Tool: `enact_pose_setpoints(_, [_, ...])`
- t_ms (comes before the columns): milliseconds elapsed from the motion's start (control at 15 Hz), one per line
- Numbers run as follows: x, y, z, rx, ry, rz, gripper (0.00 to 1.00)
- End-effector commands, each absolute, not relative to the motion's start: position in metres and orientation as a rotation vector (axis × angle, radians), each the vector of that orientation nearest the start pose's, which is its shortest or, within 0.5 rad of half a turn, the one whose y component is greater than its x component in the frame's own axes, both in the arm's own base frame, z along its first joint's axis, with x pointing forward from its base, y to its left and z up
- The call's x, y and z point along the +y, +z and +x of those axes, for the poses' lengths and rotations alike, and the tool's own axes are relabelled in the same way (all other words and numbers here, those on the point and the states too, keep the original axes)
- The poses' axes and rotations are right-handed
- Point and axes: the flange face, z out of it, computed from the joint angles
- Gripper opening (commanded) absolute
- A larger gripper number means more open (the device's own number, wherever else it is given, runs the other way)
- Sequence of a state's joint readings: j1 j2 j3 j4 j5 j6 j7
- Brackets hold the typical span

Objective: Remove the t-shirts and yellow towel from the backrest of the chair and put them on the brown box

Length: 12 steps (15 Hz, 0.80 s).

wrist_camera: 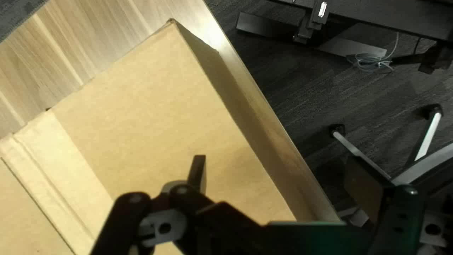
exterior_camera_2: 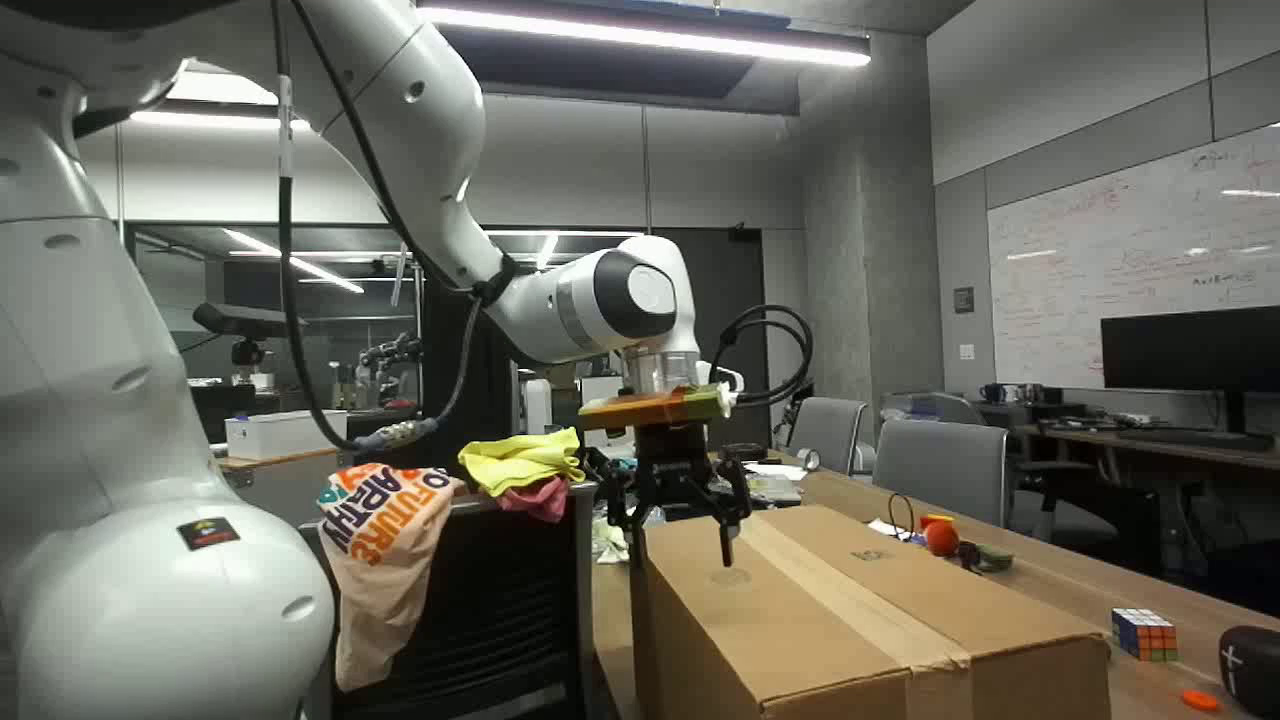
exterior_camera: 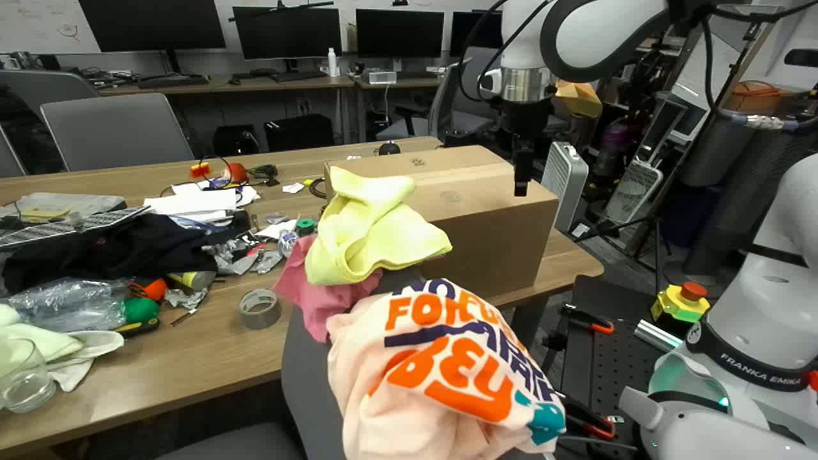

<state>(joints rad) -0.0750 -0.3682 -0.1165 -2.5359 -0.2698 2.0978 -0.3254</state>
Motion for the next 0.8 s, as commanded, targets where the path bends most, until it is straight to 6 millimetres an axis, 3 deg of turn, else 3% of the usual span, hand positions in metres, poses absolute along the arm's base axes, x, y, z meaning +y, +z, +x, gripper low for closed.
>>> enact_pose_setpoints(0, [-0.090, 0.398, 0.400, -0.472, 0.184, -3.266, 1.00])
enact_pose_setpoints(400, [-0.088, 0.402, 0.401, -0.455, 0.178, -3.269, 1.00])
enact_pose_setpoints(533, [-0.079, 0.404, 0.400, -0.498, 0.183, -3.244, 1.00])
enact_pose_setpoints(733, [-0.050, 0.418, 0.396, -0.548, 0.134, -3.234, 1.00])
